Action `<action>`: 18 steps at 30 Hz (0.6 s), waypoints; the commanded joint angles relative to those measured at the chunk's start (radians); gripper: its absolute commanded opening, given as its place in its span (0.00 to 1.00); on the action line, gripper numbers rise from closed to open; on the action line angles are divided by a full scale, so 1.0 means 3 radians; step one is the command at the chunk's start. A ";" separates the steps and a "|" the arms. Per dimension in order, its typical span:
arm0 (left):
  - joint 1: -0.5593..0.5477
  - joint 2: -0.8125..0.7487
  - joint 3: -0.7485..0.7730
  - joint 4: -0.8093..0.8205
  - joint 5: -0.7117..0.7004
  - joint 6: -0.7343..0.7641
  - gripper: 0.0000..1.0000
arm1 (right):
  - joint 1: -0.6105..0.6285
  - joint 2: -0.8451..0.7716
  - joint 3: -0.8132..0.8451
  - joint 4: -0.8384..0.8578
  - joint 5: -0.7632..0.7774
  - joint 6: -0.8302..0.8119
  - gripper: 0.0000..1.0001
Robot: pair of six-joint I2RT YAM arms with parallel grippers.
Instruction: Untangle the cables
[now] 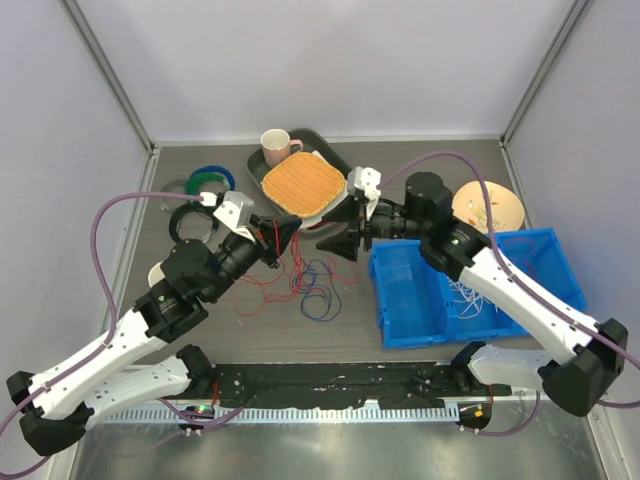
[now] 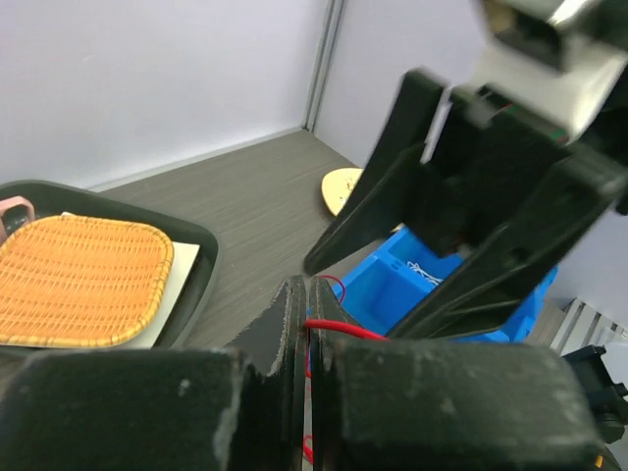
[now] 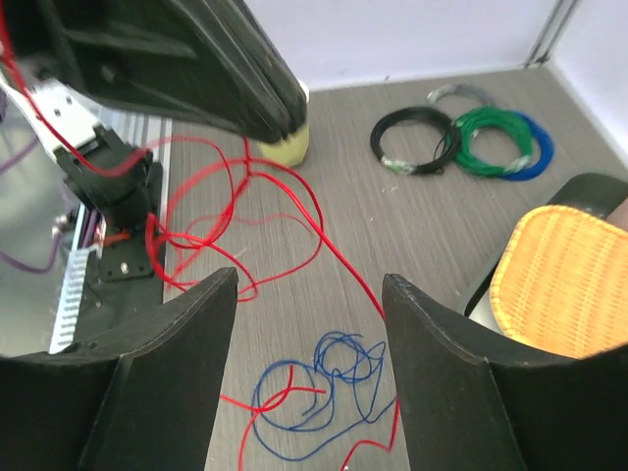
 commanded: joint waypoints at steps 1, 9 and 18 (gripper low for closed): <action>0.0005 -0.0038 0.0001 0.0033 0.0122 -0.0067 0.00 | 0.0029 0.0309 0.0185 -0.0111 -0.0388 -0.0519 0.66; 0.0000 0.0059 0.0021 0.0079 0.0198 -0.0154 0.00 | 0.0152 0.0775 0.0466 -0.0193 -0.0205 -0.0525 0.34; 0.0005 0.0105 0.0036 0.0085 0.0092 -0.0251 0.00 | 0.0167 0.0744 0.0445 0.0022 -0.0063 -0.0269 0.01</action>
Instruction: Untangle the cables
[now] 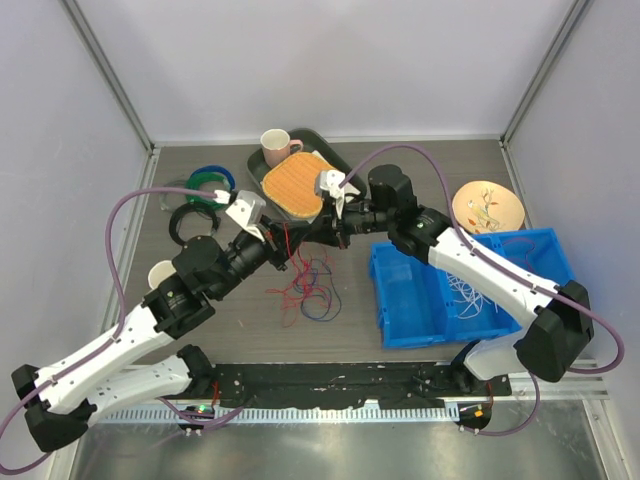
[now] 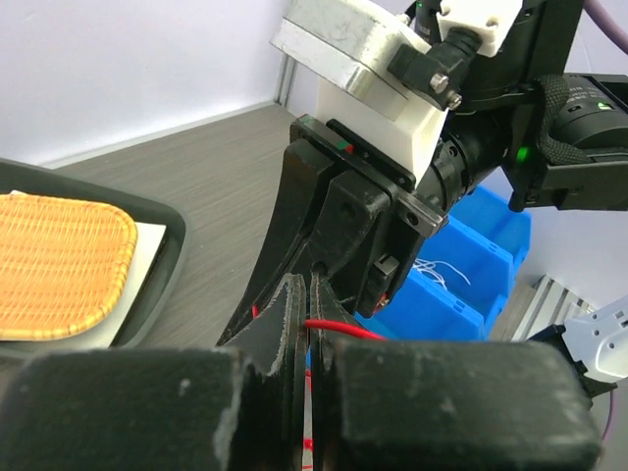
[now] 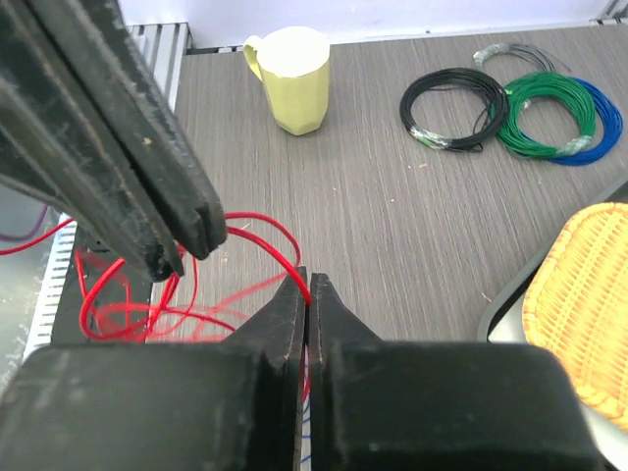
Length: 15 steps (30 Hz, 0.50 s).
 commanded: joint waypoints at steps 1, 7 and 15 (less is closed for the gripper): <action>0.0005 -0.0033 0.0061 0.0000 -0.0262 -0.0085 0.00 | 0.0020 -0.0123 0.0171 0.0108 0.0318 0.0307 0.01; 0.0005 -0.0115 -0.0041 -0.0312 -0.1728 -0.0463 0.00 | -0.0062 -0.0465 0.0146 -0.0015 0.2071 0.0809 0.01; 0.0423 -0.0049 -0.0271 -0.1283 -0.2647 -0.1433 0.00 | -0.0624 -0.0757 0.0013 -0.0153 0.3499 0.1003 0.01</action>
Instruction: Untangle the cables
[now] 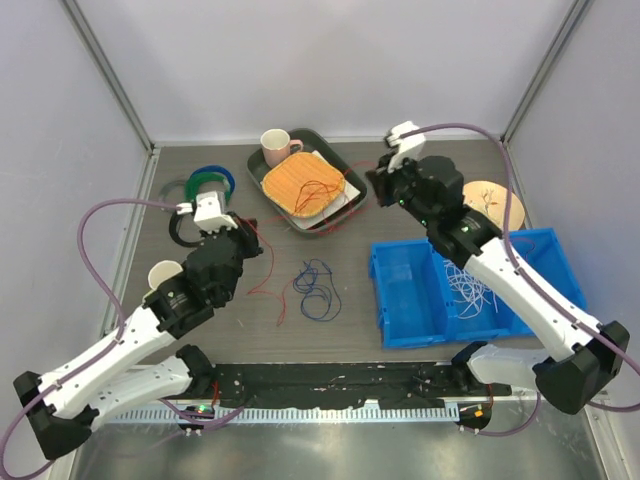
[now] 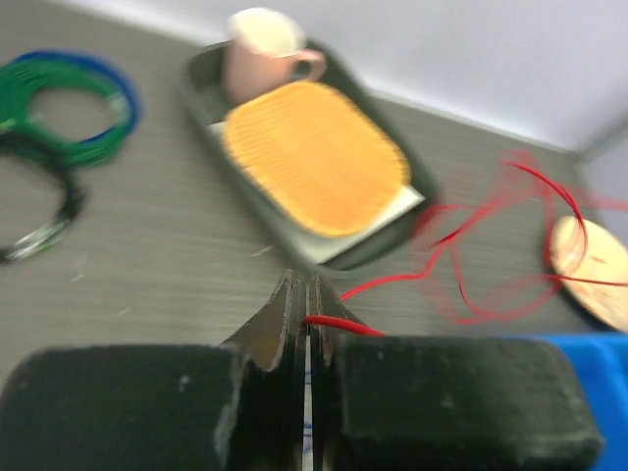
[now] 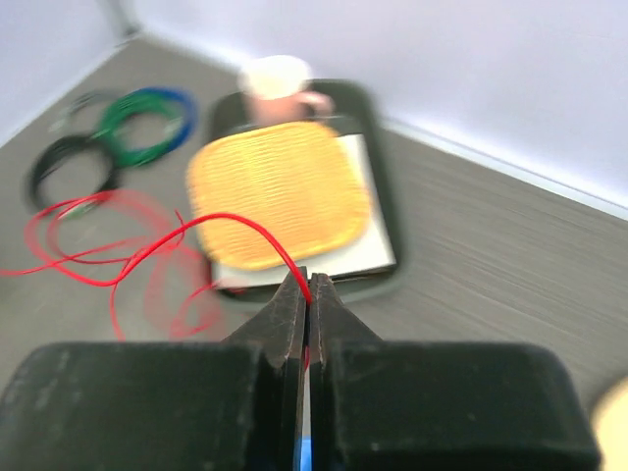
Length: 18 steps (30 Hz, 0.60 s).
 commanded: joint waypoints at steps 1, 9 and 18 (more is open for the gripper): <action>0.0569 -0.0022 -0.0214 -0.0588 -0.0300 -0.0721 0.00 | -0.0385 -0.0253 -0.0019 0.0020 0.0999 0.0275 0.01; 0.1982 0.0105 -0.0557 -0.0935 0.0515 -0.1172 0.00 | -0.1096 -0.0693 -0.0280 0.0101 0.1020 0.0510 0.01; 0.2514 0.0351 -0.0389 -0.1462 0.0301 -0.1336 0.00 | -0.1184 -0.0934 -0.0408 0.0122 0.1459 0.0500 0.01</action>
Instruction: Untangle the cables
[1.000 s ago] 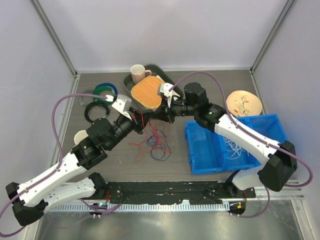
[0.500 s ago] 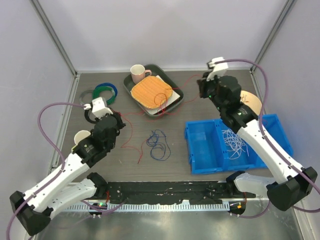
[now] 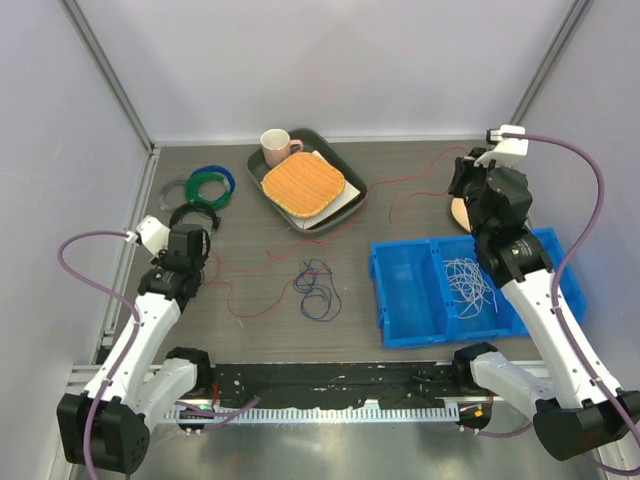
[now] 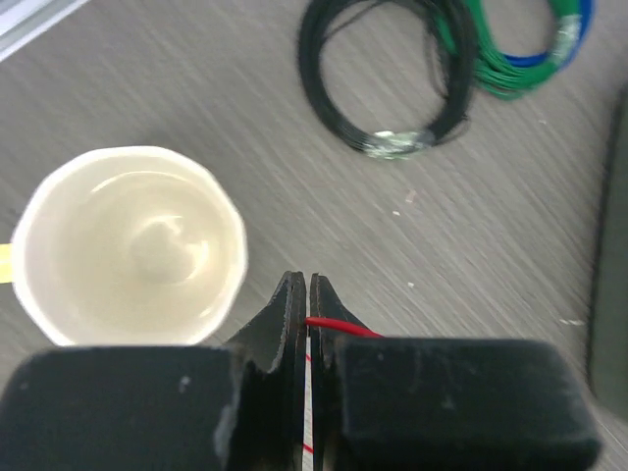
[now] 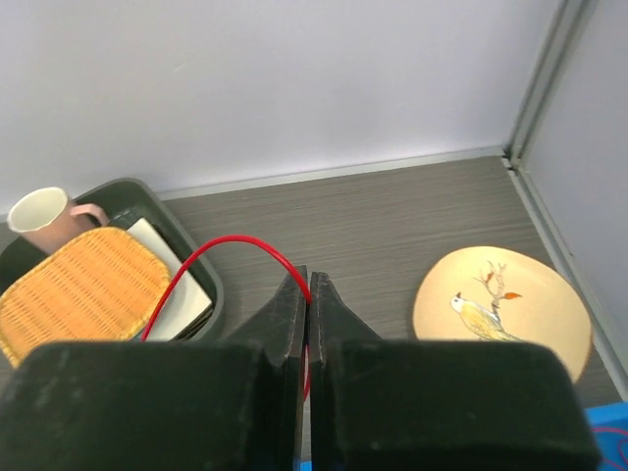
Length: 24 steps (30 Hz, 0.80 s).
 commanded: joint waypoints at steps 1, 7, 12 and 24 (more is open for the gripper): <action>0.0326 0.0109 0.0170 -0.0316 -0.0096 -0.0162 0.00 | -0.0079 -0.0141 -0.0055 0.0143 0.0429 0.0034 0.01; 0.0740 0.0140 0.0119 -0.0414 -0.0024 -0.0249 0.00 | -0.0125 -0.0177 -0.0071 0.0087 0.1144 0.0018 0.01; 0.1032 0.0212 0.0159 -0.0547 0.0011 -0.0259 0.00 | -0.0217 -0.0222 -0.0112 0.0072 0.1503 0.0013 0.01; 0.1197 -0.0018 -0.0142 0.0230 0.1278 0.0247 0.00 | -0.0299 -0.0370 -0.0168 0.0210 0.0334 -0.0095 0.01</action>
